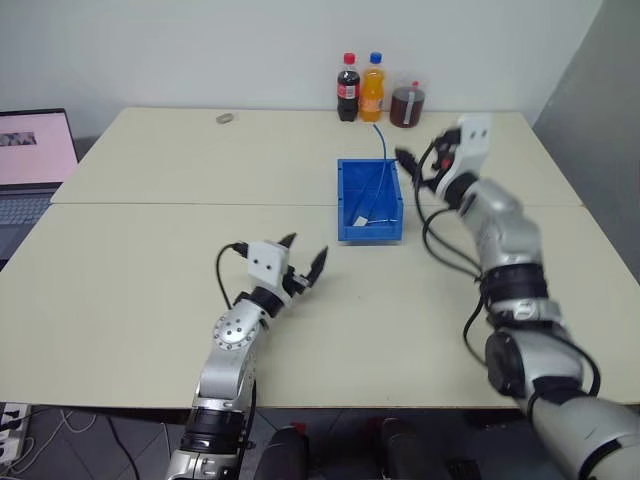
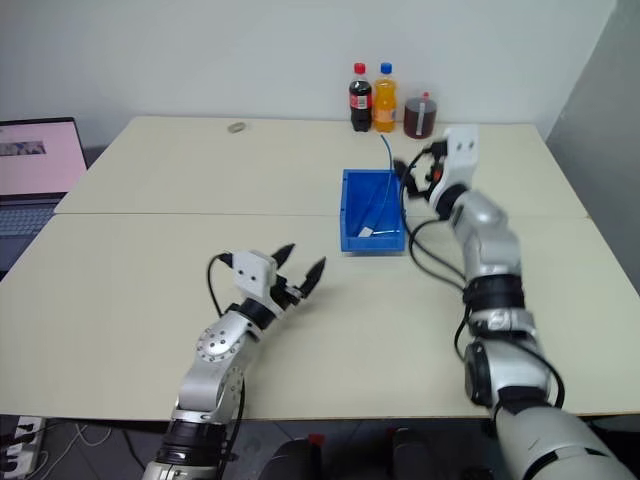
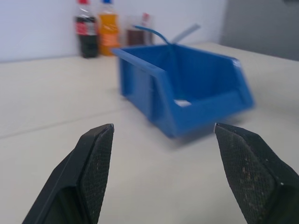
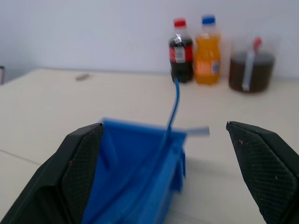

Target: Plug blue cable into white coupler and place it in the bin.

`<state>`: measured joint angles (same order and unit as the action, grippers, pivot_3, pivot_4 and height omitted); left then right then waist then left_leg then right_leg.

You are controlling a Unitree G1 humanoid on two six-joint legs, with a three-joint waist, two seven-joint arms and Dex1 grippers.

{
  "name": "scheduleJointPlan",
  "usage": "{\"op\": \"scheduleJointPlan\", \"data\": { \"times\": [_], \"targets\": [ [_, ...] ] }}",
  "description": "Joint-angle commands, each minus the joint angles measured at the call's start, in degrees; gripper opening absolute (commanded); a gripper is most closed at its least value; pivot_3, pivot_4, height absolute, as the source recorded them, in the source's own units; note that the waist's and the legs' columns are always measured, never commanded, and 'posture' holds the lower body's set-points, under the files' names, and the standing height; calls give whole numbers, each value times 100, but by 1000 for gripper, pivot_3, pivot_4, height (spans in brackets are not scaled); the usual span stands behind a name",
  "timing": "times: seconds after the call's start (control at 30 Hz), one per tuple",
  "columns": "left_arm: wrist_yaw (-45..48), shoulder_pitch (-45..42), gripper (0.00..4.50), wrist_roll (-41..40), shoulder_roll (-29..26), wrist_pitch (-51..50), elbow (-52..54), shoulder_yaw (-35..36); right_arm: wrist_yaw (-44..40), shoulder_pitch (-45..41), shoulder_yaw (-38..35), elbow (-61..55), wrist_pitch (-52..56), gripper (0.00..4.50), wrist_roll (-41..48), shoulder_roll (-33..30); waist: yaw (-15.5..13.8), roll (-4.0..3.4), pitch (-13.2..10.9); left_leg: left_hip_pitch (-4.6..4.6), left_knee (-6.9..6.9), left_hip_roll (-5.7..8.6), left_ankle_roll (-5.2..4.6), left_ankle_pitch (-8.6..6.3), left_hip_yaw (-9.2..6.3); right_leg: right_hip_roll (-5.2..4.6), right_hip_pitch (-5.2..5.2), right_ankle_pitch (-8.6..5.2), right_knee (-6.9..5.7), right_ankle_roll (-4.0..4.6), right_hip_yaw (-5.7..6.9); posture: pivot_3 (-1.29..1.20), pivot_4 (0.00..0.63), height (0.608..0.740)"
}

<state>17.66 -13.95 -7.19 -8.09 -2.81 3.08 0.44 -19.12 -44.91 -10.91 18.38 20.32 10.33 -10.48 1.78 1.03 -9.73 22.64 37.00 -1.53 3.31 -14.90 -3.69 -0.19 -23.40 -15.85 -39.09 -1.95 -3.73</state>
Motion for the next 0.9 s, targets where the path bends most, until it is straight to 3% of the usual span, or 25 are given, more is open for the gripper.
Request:
{"op": "scheduleJointPlan", "data": {
  "times": [0.03,0.17,0.37,0.53,0.7,0.9],
  "targets": [
    [-622,-178,3599,219,90,-209,459,188,520,524,-69,-1451,24,4457,124,221,8,0,0,-1,1,1,0,0,2,-1,0,0,1,-1,-1,0,150,740],
    [-1117,115,3599,417,142,-565,855,326,967,1376,41,-2594,111,4457,44,522,5,-1,2,-3,-2,2,0,0,-2,3,1,0,2,-1,4,0,150,740],
    [-1057,1709,3599,555,118,-908,2256,-100,991,3508,844,-3977,-9,4457,-429,538,6,-3,8,-8,-8,1,3,-2,2,2,8,-2,14,-2,-4,0,150,740],
    [-1088,2898,3599,391,65,-842,2825,347,910,5170,868,-4772,-295,4457,-544,298,0,-3,7,-21,-2,1,8,-5,3,2,19,-15,15,-21,-6,0,150,740],
    [-1008,3166,3599,233,155,-744,2909,312,665,5678,877,-5103,-404,4457,-314,128,11,1,3,-47,-2,-10,4,-2,16,24,23,-30,13,-22,-23,0,150,740],
    [-995,3055,3599,231,203,-787,2844,154,714,5478,848,-5012,-428,4457,-235,183,10,7,7,-59,-4,-11,3,-1,32,27,29,-22,13,-36,-36,0,150,740]
  ]
}}
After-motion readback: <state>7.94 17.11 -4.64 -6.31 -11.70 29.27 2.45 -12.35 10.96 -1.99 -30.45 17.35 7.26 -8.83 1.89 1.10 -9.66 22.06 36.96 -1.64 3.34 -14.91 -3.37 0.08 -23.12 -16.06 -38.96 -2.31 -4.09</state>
